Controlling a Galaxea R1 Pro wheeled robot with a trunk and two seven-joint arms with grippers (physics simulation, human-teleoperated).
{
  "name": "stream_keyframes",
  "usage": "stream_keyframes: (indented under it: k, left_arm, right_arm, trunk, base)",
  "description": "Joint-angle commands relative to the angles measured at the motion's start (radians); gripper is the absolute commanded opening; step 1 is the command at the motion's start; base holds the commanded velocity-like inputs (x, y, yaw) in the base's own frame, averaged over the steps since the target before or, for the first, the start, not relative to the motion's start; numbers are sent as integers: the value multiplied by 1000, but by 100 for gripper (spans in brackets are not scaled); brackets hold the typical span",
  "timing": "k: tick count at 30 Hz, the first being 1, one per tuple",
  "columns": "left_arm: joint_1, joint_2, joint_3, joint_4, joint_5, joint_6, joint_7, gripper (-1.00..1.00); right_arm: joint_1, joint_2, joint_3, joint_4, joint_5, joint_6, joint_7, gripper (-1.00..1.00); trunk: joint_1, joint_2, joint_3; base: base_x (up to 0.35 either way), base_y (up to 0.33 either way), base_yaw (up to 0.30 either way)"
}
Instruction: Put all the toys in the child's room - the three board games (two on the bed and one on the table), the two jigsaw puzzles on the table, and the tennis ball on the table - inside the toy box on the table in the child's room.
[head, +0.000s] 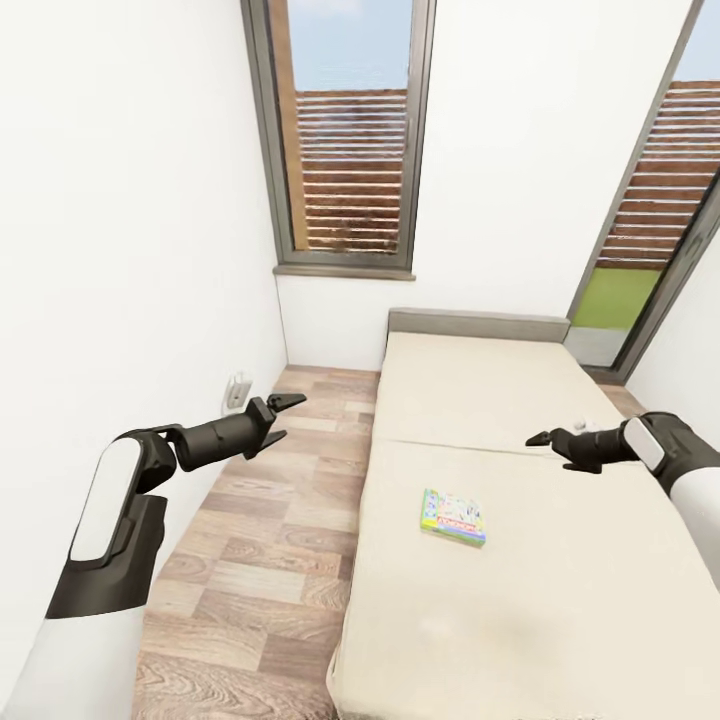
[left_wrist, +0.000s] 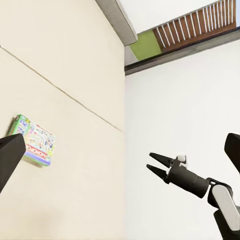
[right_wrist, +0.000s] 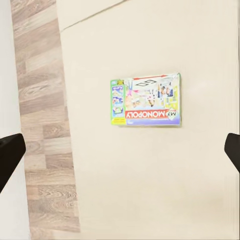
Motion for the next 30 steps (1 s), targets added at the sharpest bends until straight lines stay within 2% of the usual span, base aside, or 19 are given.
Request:
stream_keyframes:
  k: [1, 5, 6, 13, 21, 30]
  left_arm:
    - [-1, 0, 1, -1, 10, 2, 10, 100]
    - [0, -1, 0, 0, 10, 2, 11, 100]
    - [0, -1, 0, 1, 10, 2, 12, 100]
    - [0, -1, 1, 1, 10, 2, 13, 100]
    - [0, 0, 3, 1, 10, 2, 12, 100]
    - [1, 0, 5, 1, 10, 2, 12, 100]
  right_arm:
    - [-1, 0, -1, 0, 4, 4, 5, 100]
    - [0, -16, 7, 0, 17, 2, 23, 100]
    - [1, -30, 10, 0, 20, 1, 31, 100]
    - [1, -54, 14, 0, 23, 4, 42, 100]
    - [1, -53, 16, -1, 24, -4, 50, 100]
    - [1, -37, 13, 0, 23, -70, 55, 100]
  trunk:
    - [0, -1, -3]
    - [0, -1, -10]
    - [0, -1, -11]
    - [0, -1, -23]
    - [0, -1, -36]
    - [0, -1, -50]
  base:
    - [0, 0, 0]
    - [0, 0, 0]
    - [0, 0, 0]
    - [0, 0, 0]
    - [0, 0, 0]
    - [0, 0, 0]
